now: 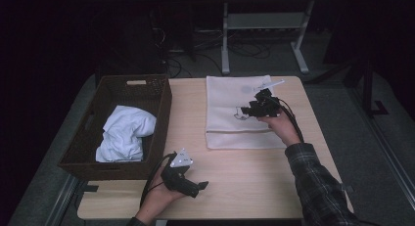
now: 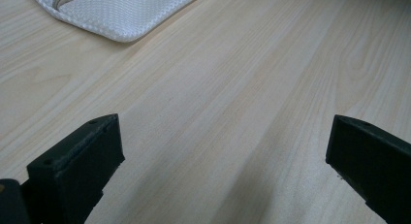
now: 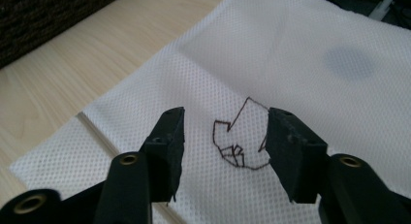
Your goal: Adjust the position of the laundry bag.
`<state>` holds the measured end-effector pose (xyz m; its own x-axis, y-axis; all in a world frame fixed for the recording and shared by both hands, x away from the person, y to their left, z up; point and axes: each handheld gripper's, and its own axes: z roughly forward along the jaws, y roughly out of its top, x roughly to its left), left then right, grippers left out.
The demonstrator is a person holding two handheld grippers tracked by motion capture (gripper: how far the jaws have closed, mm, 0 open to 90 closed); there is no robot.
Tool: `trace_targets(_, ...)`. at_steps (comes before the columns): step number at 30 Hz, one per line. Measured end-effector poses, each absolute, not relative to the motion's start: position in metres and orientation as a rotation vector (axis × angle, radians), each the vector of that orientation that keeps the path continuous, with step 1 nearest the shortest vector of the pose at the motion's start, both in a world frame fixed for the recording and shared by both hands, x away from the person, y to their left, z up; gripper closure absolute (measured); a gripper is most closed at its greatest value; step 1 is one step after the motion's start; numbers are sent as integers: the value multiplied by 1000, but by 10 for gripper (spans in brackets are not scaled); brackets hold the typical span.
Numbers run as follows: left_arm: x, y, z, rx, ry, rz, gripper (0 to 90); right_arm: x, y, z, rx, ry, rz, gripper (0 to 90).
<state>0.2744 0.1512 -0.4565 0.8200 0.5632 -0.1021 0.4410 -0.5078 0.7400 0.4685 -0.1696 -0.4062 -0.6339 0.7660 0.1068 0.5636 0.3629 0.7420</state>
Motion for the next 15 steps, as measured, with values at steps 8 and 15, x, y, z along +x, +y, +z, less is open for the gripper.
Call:
trace_targets(8, 274, 151, -456, 2183, 731, 188, 0, 484, -164, -407, 1228, 2336, 1119, 547)
trace_targets(15, 275, 151, -456, 2179, 730, 183, 0, 499, -160, -416, 1263, 2340, 1086, 632)
